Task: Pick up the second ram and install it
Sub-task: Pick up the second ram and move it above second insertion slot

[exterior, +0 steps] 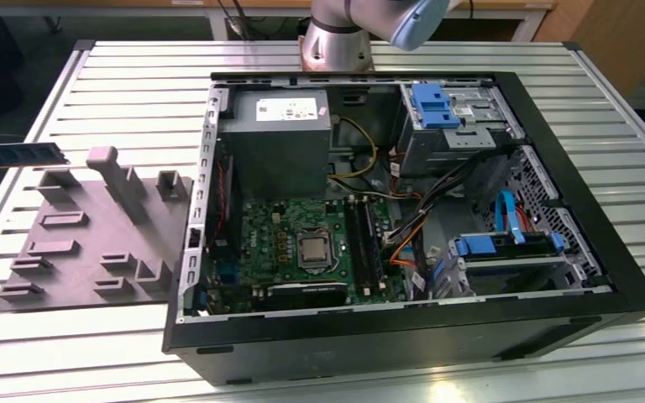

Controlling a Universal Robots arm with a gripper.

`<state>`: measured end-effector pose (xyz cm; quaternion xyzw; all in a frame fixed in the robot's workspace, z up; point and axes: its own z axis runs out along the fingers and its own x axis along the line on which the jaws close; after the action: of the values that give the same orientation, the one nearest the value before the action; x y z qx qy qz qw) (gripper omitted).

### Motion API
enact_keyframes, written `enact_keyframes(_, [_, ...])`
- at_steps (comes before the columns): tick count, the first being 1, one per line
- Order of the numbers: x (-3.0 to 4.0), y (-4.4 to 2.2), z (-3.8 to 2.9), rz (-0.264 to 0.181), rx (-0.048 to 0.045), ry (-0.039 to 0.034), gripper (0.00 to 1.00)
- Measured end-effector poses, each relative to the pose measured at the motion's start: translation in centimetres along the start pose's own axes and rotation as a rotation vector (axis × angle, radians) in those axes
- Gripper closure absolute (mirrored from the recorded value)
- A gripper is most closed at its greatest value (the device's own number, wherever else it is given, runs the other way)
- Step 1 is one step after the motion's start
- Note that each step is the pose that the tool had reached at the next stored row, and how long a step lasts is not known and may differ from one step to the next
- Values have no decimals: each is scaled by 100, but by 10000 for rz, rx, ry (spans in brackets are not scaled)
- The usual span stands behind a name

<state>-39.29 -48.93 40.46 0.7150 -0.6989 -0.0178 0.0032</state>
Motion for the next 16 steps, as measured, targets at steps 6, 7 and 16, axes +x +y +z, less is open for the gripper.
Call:
enact_keyframes(6, [1, -34, -1, 0, 0, -1, 88])
enact_keyframes(7, [1, -40, -1, 0, 0, 0, 88])
enact_keyframes(16, [2, -91, -2, 0, 0, -1, 88])
